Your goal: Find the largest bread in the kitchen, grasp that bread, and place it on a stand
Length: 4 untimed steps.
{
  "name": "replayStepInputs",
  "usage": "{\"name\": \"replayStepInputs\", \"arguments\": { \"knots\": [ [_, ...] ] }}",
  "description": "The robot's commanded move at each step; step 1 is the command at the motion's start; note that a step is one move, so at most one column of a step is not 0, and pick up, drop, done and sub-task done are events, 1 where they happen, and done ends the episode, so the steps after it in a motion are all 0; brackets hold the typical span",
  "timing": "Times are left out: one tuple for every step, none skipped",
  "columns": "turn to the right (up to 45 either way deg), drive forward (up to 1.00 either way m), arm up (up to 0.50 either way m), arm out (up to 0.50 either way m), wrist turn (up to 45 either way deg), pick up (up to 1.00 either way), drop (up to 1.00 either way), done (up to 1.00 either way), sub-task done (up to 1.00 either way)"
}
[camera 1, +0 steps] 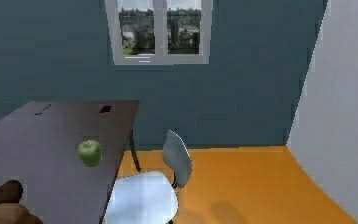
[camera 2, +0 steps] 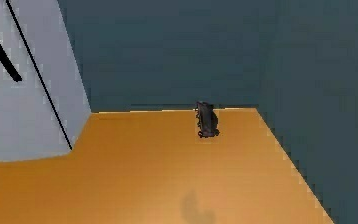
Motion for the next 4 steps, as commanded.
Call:
{"name": "replayStepInputs", "arguments": {
  "knots": [
    [-45.0,0.0,0.0,0.0,0.0,0.0,0.0,0.0,0.0],
    [-45.0,0.0,0.0,0.0,0.0,0.0,0.0,0.0,0.0],
    [-45.0,0.0,0.0,0.0,0.0,0.0,0.0,0.0,0.0],
    [0.0,0.0,0.5,0.0,0.0,0.0,0.0,0.0,0.0]
  ]
}}
